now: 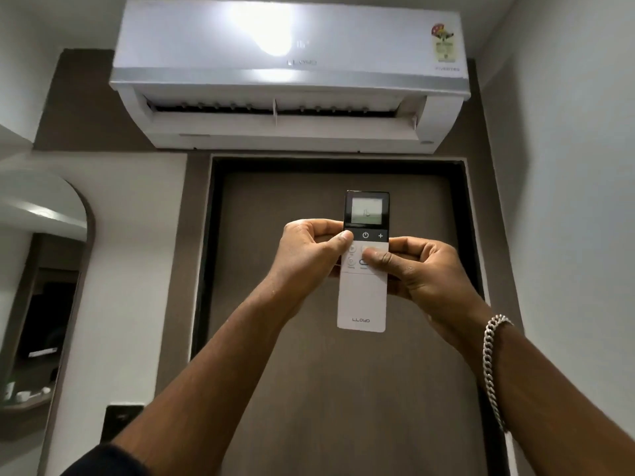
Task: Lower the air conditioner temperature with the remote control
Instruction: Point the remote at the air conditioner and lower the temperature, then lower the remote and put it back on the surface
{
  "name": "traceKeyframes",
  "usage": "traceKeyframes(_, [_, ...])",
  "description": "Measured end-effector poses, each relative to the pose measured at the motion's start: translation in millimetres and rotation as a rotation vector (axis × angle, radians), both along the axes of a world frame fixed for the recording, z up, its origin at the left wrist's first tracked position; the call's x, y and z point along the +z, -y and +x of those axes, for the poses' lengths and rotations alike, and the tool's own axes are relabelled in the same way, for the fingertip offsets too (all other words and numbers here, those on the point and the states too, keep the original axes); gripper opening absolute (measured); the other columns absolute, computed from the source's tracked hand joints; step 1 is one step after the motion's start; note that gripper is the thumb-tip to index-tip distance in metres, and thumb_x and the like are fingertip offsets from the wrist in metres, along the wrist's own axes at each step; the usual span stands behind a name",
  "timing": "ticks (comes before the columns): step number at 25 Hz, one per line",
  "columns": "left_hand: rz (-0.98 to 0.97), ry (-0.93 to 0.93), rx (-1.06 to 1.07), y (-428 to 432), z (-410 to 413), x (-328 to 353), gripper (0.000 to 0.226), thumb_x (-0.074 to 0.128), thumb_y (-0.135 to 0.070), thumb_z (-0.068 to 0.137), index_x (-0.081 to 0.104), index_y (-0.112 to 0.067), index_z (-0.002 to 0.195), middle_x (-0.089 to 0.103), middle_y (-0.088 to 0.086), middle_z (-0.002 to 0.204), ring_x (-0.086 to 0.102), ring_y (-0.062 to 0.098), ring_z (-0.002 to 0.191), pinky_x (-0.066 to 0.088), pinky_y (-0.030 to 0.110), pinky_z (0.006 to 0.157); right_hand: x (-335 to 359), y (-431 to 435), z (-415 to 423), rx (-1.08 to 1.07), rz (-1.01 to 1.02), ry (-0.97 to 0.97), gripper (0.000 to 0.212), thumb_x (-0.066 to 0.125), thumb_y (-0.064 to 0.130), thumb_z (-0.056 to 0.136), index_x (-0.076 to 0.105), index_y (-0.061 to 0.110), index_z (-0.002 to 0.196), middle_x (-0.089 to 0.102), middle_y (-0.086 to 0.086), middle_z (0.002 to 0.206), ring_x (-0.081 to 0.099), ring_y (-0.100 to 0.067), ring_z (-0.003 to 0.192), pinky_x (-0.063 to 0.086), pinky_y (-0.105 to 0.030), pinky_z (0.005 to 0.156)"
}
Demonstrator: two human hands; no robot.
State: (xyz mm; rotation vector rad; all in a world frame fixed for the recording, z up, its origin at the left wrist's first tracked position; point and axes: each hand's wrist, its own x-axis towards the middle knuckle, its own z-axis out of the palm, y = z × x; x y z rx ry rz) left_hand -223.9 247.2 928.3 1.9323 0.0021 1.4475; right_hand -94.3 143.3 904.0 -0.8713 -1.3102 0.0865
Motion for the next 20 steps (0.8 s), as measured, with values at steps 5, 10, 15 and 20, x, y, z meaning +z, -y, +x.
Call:
traceKeyframes(5, [-0.116, -0.218, -0.108, -14, 42, -92, 0.021, 0.061, -0.023, 0.087, 0.064, -0.014, 0.105, 0.073, 0.002, 0.098, 0.073, 0.016, 0.086, 0.061, 0.026, 0.068, -97, 5, 26, -0.143, -0.154, -0.13, 0.016, 0.075, 0.016, 0.079, 0.07, 0.013, 0.094, 0.079, 0.001, 0.083, 0.078, -0.011, 0.076, 0.061, -0.02, 0.057])
traceKeyframes(10, [-0.237, -0.469, -0.244, -10, 106, -215, 0.017, 0.059, -0.016, 0.088, 0.067, -0.016, 0.103, 0.075, 0.002, 0.098, 0.072, 0.013, 0.088, 0.058, 0.025, 0.068, -229, 23, 64, -0.492, -0.336, -0.279, 0.013, 0.082, 0.026, 0.075, 0.072, 0.021, 0.082, 0.079, 0.001, 0.079, 0.077, -0.01, 0.075, 0.064, -0.03, 0.061])
traceKeyframes(15, [-0.309, -0.792, -0.361, 31, 182, -366, 0.019, 0.057, -0.007, 0.088, 0.068, -0.012, 0.103, 0.074, 0.004, 0.097, 0.071, 0.007, 0.082, 0.055, 0.015, 0.067, -389, 74, 106, -0.7, -0.617, -0.615, 0.022, 0.084, 0.03, 0.072, 0.075, 0.012, 0.08, 0.078, -0.003, 0.07, 0.076, -0.015, 0.066, 0.064, -0.039, 0.063])
traceKeyframes(20, [-0.472, -1.11, -0.5, 105, 236, -549, 0.019, 0.057, -0.005, 0.088, 0.069, -0.009, 0.102, 0.073, 0.011, 0.095, 0.07, 0.003, 0.071, 0.057, 0.018, 0.065, -567, 150, 121, -0.857, -0.833, -0.983, 0.021, 0.081, 0.023, 0.077, 0.074, 0.008, 0.09, 0.08, -0.013, 0.092, 0.077, -0.025, 0.081, 0.064, -0.049, 0.074])
